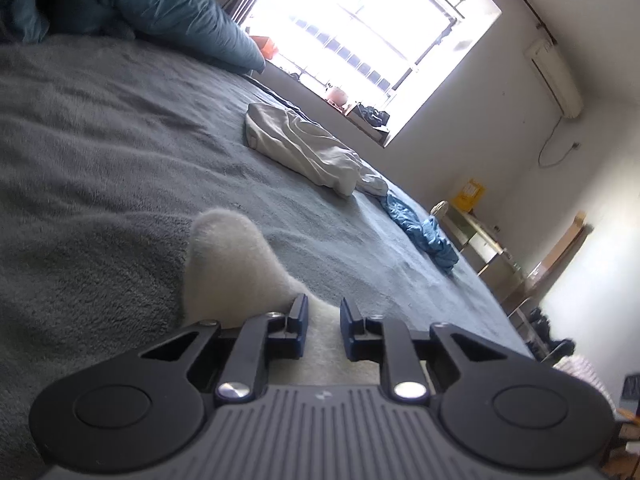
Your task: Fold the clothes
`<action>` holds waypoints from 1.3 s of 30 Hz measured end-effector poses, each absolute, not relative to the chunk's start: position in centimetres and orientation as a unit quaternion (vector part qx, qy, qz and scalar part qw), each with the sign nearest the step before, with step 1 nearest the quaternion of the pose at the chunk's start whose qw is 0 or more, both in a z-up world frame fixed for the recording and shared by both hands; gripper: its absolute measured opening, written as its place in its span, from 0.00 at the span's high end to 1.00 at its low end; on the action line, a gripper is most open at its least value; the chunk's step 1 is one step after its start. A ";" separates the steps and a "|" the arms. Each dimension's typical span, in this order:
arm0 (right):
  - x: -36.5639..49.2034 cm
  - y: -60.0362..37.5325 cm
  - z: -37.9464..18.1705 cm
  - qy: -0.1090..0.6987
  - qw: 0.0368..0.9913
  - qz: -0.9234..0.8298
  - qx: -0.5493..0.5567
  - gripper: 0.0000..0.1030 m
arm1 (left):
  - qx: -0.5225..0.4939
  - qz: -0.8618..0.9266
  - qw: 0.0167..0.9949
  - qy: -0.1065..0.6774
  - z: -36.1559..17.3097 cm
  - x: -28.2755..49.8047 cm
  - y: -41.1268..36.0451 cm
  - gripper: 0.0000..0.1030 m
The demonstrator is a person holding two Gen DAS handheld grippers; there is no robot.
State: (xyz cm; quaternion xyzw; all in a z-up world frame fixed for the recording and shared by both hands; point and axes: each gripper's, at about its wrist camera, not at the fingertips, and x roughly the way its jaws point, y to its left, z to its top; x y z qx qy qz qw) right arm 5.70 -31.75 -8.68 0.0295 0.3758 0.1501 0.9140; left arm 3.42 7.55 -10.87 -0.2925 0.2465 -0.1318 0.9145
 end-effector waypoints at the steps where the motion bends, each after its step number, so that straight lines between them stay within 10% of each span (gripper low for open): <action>1: 5.2 -32.4 -8.3 0.373 0.918 0.134 0.016 0.86 | -0.296 -0.132 0.913 0.246 -10.9 3.4 7.7 0.83; 18: 11.2 -32.3 -9.0 0.442 0.890 0.033 -0.103 0.78 | -0.290 -0.131 0.916 0.246 -10.9 3.5 7.5 0.83; 22: 9.9 -36.6 -6.0 0.409 0.911 0.049 0.029 0.74 | -0.289 -0.130 0.916 0.246 -10.8 3.4 7.5 0.83; 26: 7.8 -39.2 -4.5 0.346 0.925 0.082 0.132 0.48 | -0.282 -0.127 0.918 0.247 -10.7 3.3 7.2 0.82; 39: 5.1 -44.7 -12.4 0.368 0.844 0.155 0.359 0.29 | -0.285 -0.130 0.917 0.248 -10.8 3.5 7.4 0.82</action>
